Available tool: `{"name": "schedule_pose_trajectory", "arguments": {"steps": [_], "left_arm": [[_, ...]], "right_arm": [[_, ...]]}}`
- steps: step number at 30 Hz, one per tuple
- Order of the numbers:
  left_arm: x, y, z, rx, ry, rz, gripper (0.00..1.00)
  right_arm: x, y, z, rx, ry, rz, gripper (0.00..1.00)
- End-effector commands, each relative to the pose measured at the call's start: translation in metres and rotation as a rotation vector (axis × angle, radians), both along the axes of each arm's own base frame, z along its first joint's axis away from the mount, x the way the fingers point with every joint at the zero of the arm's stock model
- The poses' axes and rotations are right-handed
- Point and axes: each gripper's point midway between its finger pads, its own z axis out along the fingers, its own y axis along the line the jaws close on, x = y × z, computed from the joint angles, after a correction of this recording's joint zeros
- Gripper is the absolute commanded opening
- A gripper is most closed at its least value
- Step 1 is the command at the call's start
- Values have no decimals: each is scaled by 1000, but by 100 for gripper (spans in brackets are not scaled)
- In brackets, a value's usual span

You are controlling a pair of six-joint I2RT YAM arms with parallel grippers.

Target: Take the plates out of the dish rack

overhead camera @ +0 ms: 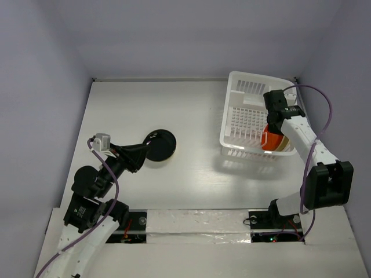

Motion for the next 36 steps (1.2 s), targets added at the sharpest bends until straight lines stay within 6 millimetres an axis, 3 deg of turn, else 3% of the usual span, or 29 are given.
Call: {"name": "schedule_pose_trajectory", "arguments": {"steps": [1,8,18,23,27,29,30,32,33,35,36], "left_arm": [[-4,2,17,-24,-59,3,30],[-5,2,17,-28,-63,3,31],[-4,2,17,-27,-58,3,32],[-3,1,15,-24,-53,1,32],[-2,2,15,-24,-51,6,32],[-2,2,15,-23,-50,6,32],[-2,2,15,-23,-50,6,32],[-2,2,15,-24,-50,7,32],[-1,2,14,-22,-46,9,32],[0,3,14,-21,-43,15,32],[0,3,14,-21,-42,17,32]], "right_arm": [[2,-7,26,-50,-33,-27,3],[-4,-12,42,-169,18,-44,0],[1,8,72,-283,23,-13,0],[5,20,103,-277,-56,8,0],[-3,22,130,-299,-115,-11,0],[-3,35,146,-256,-184,14,0],[1,54,165,-188,-286,63,0],[5,91,174,-43,-349,205,0],[16,117,185,57,-439,264,0],[11,180,180,259,-475,463,0],[18,209,189,351,-550,521,0]]}}
